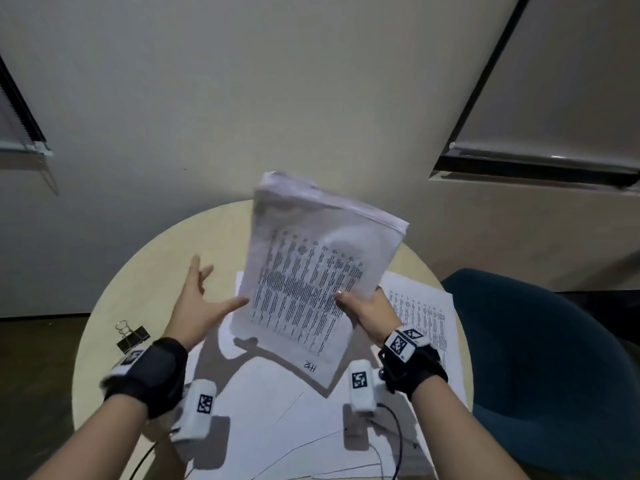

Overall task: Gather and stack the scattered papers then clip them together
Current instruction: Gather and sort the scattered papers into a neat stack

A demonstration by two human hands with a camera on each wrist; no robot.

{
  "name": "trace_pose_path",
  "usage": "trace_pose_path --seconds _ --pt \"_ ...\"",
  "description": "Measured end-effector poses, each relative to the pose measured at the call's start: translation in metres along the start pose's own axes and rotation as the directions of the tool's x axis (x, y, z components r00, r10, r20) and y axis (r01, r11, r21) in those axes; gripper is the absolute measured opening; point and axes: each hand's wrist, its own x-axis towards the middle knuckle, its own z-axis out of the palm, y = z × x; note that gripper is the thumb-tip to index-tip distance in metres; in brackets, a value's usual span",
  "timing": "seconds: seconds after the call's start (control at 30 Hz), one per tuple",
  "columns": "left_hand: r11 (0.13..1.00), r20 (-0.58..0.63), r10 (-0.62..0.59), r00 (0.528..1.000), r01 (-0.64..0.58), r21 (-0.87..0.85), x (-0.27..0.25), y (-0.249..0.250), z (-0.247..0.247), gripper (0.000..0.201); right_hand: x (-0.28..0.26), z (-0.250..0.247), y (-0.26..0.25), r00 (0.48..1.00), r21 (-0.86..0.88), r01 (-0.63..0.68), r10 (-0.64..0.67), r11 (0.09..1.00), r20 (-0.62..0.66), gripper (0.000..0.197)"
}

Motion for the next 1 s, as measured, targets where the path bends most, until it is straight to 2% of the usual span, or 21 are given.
trace_pose_path --seconds 0.03,0.1,0.13,0.17,0.23,0.3,0.33,0.4,0.47,0.5,0.53,0.57,0.63,0.67,0.7,0.77,0.83,0.87,0.93,1.0 --pt "0.999 0.051 0.032 0.998 -0.032 -0.007 0.001 0.006 0.003 0.105 0.0 0.003 -0.001 0.999 -0.056 0.011 -0.01 0.998 0.031 0.019" --pt "0.998 0.09 0.06 0.994 -0.057 -0.03 -0.001 0.016 0.012 0.073 -0.002 0.01 0.002 0.995 -0.113 0.017 -0.006 0.993 0.104 0.013" --pt "0.997 0.085 0.043 0.995 -0.038 -0.065 -0.004 0.016 0.016 0.057 -0.004 0.012 0.006 0.99 -0.141 0.014 0.006 0.99 0.142 0.011" --pt "0.995 0.083 0.02 0.996 -0.012 -0.096 -0.006 0.009 0.02 0.05 -0.005 0.014 0.013 0.985 -0.166 -0.001 0.03 0.986 0.17 0.01" --pt "0.991 0.078 -0.046 0.996 0.056 -0.122 -0.014 -0.015 0.023 0.064 -0.01 0.016 0.03 0.979 -0.2 -0.062 0.099 0.978 0.179 0.013" --pt "0.996 0.086 -0.079 0.993 0.082 -0.042 -0.023 -0.036 0.028 0.069 -0.016 0.016 0.046 0.97 -0.242 -0.149 0.189 0.959 0.153 0.029" --pt "0.993 0.081 -0.116 0.99 0.115 0.016 -0.027 -0.044 0.027 0.064 -0.018 0.017 0.053 0.964 -0.214 -0.184 0.218 0.959 0.15 0.034" --pt "0.996 0.095 -0.088 0.992 0.087 0.018 -0.033 -0.058 0.029 0.047 -0.022 0.021 0.058 0.956 -0.171 -0.217 0.245 0.961 0.163 0.029" --pt "0.997 0.102 -0.063 0.993 0.059 0.046 -0.038 -0.063 0.03 0.034 -0.019 0.025 0.058 0.961 -0.227 -0.186 0.225 0.956 0.161 0.025" --pt "0.997 0.099 -0.051 0.994 0.045 0.056 -0.036 -0.071 0.03 0.037 -0.016 0.025 0.056 0.966 -0.218 -0.165 0.202 0.962 0.161 0.025" --pt "0.997 0.086 -0.05 0.995 0.044 0.062 -0.035 -0.07 0.029 0.04 -0.012 0.027 0.054 0.971 -0.217 -0.157 0.191 0.963 0.144 0.028" --pt "0.995 0.077 -0.081 0.994 0.075 0.07 -0.033 -0.07 0.029 0.035 -0.006 0.03 0.057 0.976 -0.242 -0.134 0.171 0.961 0.138 0.036" --pt "0.987 0.092 -0.114 0.989 0.102 0.125 -0.028 -0.067 0.026 0.011 -0.001 0.032 0.061 0.972 -0.317 -0.151 0.199 0.936 0.124 0.061" --pt "0.976 0.108 -0.137 0.985 0.115 0.186 -0.028 -0.065 0.025 0.021 0.0 0.032 0.065 0.971 -0.326 -0.162 0.21 0.931 0.116 0.064" --pt "0.967 0.114 -0.167 0.979 0.141 0.212 -0.027 -0.07 0.026 0.032 -0.003 0.032 0.065 0.967 -0.295 -0.172 0.218 0.94 0.131 0.057" --pt "0.944 0.057 -0.248 0.967 0.228 0.238 -0.029 -0.085 0.022 0.04 -0.01 0.029 0.071 0.947 -0.141 -0.241 0.265 0.96 0.182 0.027" --pt "0.907 -0.012 -0.364 0.931 0.357 0.225 -0.033 -0.107 0.014 0.039 -0.021 0.027 0.078 0.929 0.098 -0.36 0.348 0.928 0.125 0.022" --pt "0.877 -0.048 -0.423 0.905 0.422 0.23 -0.035 -0.114 0.009 0.038 -0.023 0.024 0.088 0.933 0.195 -0.359 0.359 0.913 0.037 0.024" --pt "0.825 -0.086 -0.499 0.863 0.503 0.258 -0.039 -0.133 0.0 0.036 -0.025 0.005 0.104 0.925 0.216 -0.3 0.339 0.929 -0.172 0.028" --pt "0.779 -0.087 -0.544 0.835 0.541 0.317 -0.041 -0.143 -0.008 0.037 -0.023 -0.024 0.117 0.9 0.19 -0.292 0.336 0.937 -0.276 0.039"
